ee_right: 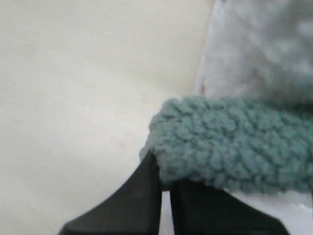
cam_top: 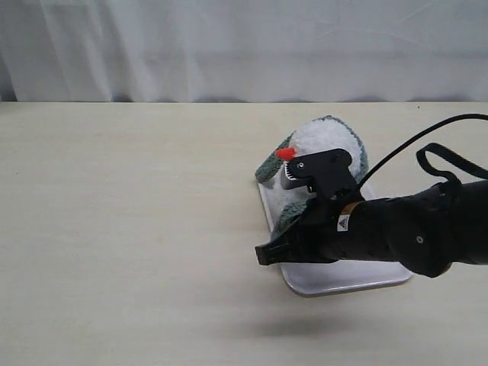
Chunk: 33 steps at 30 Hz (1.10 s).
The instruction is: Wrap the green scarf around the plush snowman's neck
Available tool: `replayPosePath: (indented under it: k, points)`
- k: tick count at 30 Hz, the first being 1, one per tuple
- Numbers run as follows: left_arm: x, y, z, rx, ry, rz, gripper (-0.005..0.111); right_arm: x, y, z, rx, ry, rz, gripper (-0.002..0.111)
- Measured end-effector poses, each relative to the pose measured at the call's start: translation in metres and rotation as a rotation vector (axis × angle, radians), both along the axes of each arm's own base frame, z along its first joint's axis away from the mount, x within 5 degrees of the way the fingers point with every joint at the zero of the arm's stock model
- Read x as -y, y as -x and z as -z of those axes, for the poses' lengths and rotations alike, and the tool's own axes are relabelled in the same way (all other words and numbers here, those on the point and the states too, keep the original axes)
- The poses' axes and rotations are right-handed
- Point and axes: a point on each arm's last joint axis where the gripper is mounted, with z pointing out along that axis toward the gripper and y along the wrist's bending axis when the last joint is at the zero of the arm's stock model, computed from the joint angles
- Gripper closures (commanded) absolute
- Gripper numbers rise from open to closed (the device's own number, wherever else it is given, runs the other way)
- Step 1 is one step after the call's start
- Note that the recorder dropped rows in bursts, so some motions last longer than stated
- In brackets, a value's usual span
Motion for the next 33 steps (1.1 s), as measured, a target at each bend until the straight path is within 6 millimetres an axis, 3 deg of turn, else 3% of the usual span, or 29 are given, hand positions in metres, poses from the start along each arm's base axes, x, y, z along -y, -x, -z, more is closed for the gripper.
replayPosePath:
  k: [5,12,15,26,33]
  points:
    - [0.0,0.0,0.0,0.0,0.0,0.0,0.107,-0.002,-0.002,0.0,0.026,-0.015,0.003,0.101]
    - [0.0,0.0,0.0,0.0,0.0,0.0,0.107,0.001,0.0,0.017,-0.065,0.037,0.007,0.063]
    - [0.0,0.0,0.0,0.0,0.0,0.0,0.107,0.004,0.005,0.014,-0.112,0.058,0.0,0.052]
    - [0.0,0.0,0.0,0.0,0.0,0.0,0.107,0.026,0.05,-0.031,-0.341,0.154,-0.062,0.051]
    - [0.0,0.0,0.0,0.0,0.0,0.0,0.107,0.041,0.062,-0.07,-0.205,0.14,-0.034,0.054]
